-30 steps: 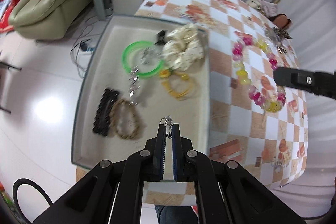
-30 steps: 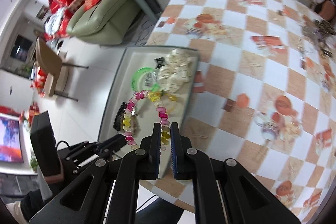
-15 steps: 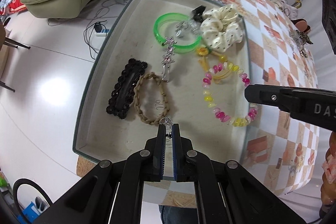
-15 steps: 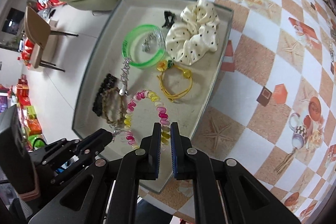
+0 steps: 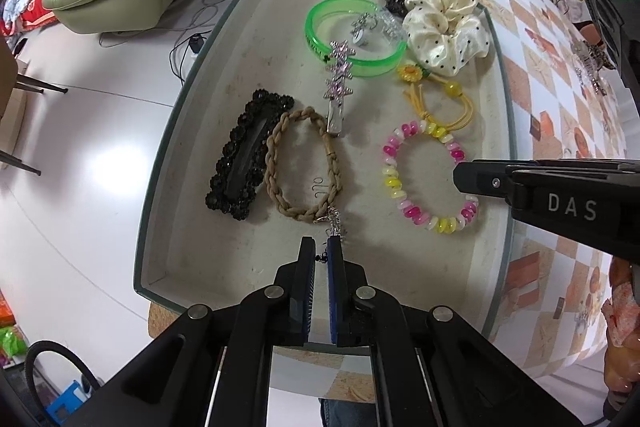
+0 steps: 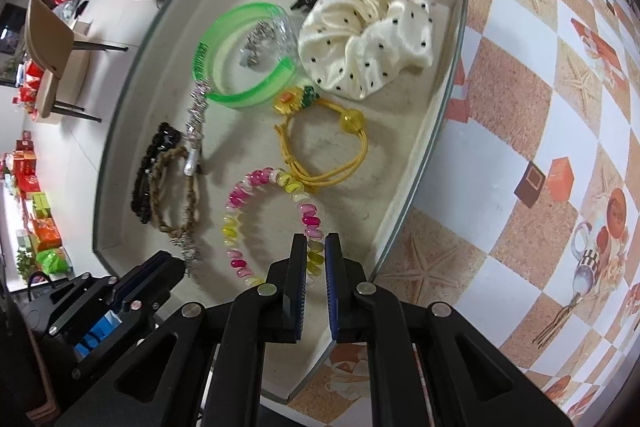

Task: Organize jewelry
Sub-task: 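Carry beaded bracelet and silver charm to the tray and open the right gripper, then open the left gripper to drop the silver charm and withdraw both grippers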

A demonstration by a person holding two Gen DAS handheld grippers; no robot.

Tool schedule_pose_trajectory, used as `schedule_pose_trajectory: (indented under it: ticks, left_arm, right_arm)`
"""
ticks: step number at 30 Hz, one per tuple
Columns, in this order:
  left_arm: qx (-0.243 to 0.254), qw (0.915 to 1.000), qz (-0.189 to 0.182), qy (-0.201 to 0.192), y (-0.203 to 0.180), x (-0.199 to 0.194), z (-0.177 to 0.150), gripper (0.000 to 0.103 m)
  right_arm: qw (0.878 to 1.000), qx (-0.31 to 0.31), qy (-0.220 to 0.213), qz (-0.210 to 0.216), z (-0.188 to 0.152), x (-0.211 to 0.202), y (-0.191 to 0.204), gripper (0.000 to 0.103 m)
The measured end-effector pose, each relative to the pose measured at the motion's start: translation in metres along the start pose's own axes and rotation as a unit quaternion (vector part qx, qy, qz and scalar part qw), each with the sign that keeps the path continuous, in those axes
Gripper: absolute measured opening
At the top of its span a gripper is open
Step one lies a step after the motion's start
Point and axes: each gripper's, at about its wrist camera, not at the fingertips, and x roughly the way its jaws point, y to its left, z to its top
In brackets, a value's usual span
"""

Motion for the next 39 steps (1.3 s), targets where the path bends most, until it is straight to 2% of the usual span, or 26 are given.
schedule_pose_trajectory:
  ticks: [6,10,19,28,37,38,39]
  left_arm:
    - [0.007,0.9999,0.008,0.004,-0.002,0.002,0.001,0.009]
    - [0.008,0.9998,0.015,0.006,-0.005,0.001,0.002,0.01]
    - [0.01,0.9997,0.022,-0.002,-0.005,-0.009,0.004,0.01]
    - [0.014,0.9997,0.017,0.006,-0.007,-0.007,0.006,0.01]
    - [0.019,0.9998,0.002,-0.01,-0.012,-0.019,0.014,0.01]
    - [0.02,0.9997,0.0,-0.011,-0.011,-0.02,0.014,0.011]
    - [0.021,0.9997,0.0,-0.013,-0.012,-0.023,0.015,0.02]
  right_arm:
    - [1.0,-0.005,0.004,-0.006,-0.001,0.008,-0.001,0.01]
    - [1.0,-0.006,0.006,0.0,0.0,0.008,0.005,0.019]
    - [0.999,0.006,-0.051,0.008,0.0,-0.04,0.015,0.03]
    - [0.998,0.026,-0.064,0.002,-0.013,-0.064,-0.006,0.03]
    - [0.997,0.037,-0.067,0.0,-0.026,-0.076,-0.02,0.03]
    - [0.997,0.038,-0.068,0.001,-0.027,-0.077,-0.02,0.03]
    - [0.997,0.041,-0.068,0.002,-0.029,-0.078,-0.022,0.03]
